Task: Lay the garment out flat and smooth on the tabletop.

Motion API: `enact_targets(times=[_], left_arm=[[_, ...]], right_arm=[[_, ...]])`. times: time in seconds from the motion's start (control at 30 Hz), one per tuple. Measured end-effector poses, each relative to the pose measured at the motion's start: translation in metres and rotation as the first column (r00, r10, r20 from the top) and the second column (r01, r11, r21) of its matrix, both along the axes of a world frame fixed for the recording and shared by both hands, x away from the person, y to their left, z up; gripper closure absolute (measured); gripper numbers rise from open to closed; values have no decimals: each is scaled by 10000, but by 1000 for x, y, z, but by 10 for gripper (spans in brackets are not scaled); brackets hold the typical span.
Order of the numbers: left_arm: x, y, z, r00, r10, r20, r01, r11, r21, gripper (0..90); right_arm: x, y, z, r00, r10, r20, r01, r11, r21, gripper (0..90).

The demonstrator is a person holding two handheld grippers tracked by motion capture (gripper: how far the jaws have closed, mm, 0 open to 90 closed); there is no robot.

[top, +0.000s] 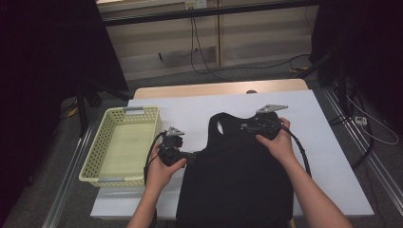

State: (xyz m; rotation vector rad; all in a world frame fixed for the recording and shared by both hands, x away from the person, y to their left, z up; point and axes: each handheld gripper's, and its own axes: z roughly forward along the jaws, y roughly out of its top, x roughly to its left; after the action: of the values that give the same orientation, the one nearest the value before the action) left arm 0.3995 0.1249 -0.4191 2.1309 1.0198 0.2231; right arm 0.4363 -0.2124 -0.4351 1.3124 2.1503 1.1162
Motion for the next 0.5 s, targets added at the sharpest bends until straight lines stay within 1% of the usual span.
enact_targets(times=[0.1,0.17,0.2,0.3,0.43,0.47,0.5], left_arm=[[0,0,0,10000,-50,15,50,10000,73,123],[0,0,0,10000,-38,6,38,10000,66,122],[0,0,0,10000,-17,1,17,10000,54,121],[-1,0,1,10000,-75,-38,75,9999,75,120],[-1,0,1,10000,-31,45,30,10000,41,120],[-1,0,1,10000,-30,46,30,10000,44,120],[-1,0,1,10000,-41,55,41,10000,46,120]], right_arm=[[-2,12,-4,9982,583,-137,-580,9980,238,476],[-3,16,-5,9967,798,-172,-789,9958,467,513],[-3,20,-6,9954,925,-234,-912,9943,549,515],[-4,27,-7,9930,1164,-177,-1153,9920,511,511],[-5,36,-9,9909,1323,-240,-1308,9898,566,505],[-6,38,-9,9906,1339,-277,-1321,9894,597,516],[-6,40,-10,9890,1452,-285,-1432,9877,633,570]])
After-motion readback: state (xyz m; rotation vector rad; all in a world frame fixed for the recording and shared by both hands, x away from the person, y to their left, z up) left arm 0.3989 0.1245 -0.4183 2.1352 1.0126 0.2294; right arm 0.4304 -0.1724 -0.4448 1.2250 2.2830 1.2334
